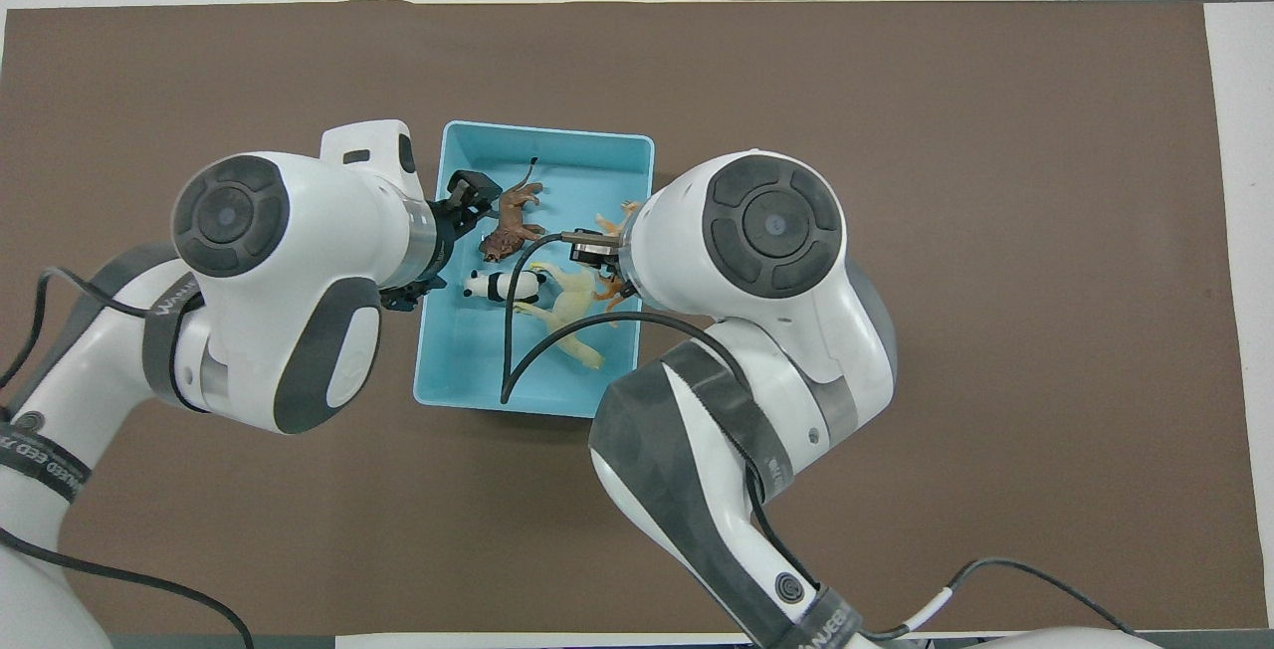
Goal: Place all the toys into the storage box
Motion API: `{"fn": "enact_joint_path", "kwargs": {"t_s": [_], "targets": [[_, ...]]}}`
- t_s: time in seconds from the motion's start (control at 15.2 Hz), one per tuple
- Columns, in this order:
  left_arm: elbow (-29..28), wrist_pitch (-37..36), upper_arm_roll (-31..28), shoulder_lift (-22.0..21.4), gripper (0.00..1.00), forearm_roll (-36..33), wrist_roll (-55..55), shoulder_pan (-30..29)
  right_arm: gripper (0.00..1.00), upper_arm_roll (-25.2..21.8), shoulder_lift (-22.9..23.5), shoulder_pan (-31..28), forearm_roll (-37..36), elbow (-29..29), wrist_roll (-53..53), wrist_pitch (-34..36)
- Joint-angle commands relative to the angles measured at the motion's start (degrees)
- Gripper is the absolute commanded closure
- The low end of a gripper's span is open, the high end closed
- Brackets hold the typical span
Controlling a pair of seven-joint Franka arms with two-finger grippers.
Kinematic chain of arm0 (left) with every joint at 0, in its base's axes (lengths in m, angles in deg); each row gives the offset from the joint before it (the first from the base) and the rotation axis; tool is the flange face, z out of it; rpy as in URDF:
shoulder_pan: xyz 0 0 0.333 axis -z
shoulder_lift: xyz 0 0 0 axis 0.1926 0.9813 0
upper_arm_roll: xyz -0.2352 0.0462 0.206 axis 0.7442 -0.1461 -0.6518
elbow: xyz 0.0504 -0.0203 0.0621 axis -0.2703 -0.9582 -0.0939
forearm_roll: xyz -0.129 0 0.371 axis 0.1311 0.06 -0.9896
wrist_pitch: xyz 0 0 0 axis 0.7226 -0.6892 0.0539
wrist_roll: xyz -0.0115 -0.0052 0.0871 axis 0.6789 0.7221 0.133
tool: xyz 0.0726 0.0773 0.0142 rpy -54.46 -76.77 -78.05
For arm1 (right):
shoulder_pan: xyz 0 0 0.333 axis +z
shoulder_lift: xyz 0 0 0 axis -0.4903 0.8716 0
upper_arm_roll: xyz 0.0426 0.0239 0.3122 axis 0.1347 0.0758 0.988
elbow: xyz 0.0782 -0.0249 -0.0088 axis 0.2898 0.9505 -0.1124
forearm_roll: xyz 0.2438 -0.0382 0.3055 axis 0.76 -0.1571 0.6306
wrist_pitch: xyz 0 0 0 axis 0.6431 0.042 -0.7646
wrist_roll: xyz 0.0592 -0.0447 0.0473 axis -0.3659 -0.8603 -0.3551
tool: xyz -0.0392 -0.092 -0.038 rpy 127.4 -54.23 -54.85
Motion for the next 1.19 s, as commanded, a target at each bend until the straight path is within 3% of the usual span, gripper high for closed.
{"fn": "enact_joint_path", "kwargs": {"t_s": [0.0, 0.07, 0.26, 0.4, 0.66, 1.12], "targets": [[2.87, -5.93, 0.09, -1.21, 0.0, 0.22, 6.13, -5.78, 0.5, -0.12, 1.58, 2.66, -1.07, -0.97, 2.96, -1.45], [4.19, -8.31, 0.09, -1.39, 0.0, 0.22, 9.11, -7.55, 0.01, -0.12, 1.49, 3.37, -1.59, -0.96, 2.87, -1.02], [9.02, -15.95, 0.09, -1.3, 0.0, 0.13, 20.88, -14.57, 0.0, -0.29, 1.23, 4.78, -4.66, -2.19, 2.78, 3.97], [11.04, -21.57, -0.09, -1.39, 0.0, -0.66, 30.36, -16.78, 0.0, -0.64, 1.32, 2.68, -6.08, -5.18, 1.65, 7.24], [13.16, -31.34, 0.08, -1.74, 0.0, -9.44, 50.06, -16.79, 0.0, -0.64, -0.26, -4.08, -5.99, -5.01, -6.96, 9.62], [18.69, -37.76, -0.27, 0.89, 0.0, -7.7, 61.34, -16.97, 0.0, -0.64, -7.55, -20.86, -5.9, -4.3, -27.17, 18.75]]}}
